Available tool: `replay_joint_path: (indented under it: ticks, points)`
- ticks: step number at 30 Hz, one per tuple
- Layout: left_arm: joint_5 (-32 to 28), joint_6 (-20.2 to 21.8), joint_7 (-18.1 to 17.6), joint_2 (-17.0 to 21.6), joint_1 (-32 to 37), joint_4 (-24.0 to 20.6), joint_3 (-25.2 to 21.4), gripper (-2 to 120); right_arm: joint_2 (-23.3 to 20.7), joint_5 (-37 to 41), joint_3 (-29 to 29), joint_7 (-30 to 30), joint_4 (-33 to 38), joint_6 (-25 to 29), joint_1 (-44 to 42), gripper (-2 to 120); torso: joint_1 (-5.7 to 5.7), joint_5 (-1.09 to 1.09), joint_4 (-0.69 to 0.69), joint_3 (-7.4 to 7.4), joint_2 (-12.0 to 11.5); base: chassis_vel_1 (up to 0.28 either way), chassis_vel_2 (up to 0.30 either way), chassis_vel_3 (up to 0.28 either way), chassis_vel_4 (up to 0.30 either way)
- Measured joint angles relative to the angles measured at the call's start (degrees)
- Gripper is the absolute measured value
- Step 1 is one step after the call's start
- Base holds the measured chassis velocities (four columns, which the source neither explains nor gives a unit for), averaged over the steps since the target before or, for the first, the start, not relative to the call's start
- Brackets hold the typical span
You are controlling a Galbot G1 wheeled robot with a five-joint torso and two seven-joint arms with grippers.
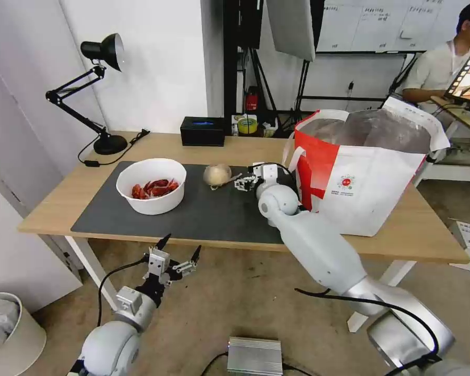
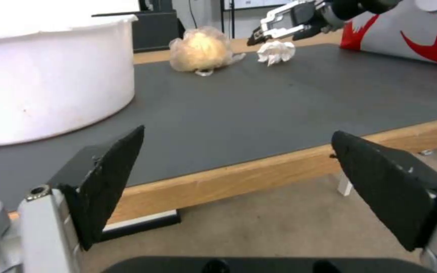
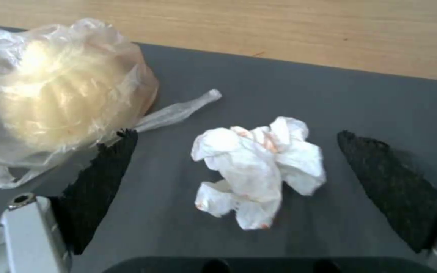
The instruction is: Pick up the trash from the table and place it into the takeout bag.
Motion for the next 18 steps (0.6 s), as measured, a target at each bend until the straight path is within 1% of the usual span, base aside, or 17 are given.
replay_joint_path:
  ticks: [8,18]
  points:
    - [0.1,-0.2,0.0,-0.1,0.2,0.0,-0.1,100,1.9,-1.8,0.7,0.3,-2.8,-0.3,0.5,100,0.0,0.0,-0.01,0.0,0.0,0.0,0.0,0.0,0.0]
    - [0.2,-0.4,0.0,-0.3,0.3,-0.1,-0.3,100,2.6,-2.9,1.5,0.4,-4.7,-0.8,0.9,100,-0.01,0.0,-0.01,-0.01,0.0,0.0,0.0,0.0,0.0]
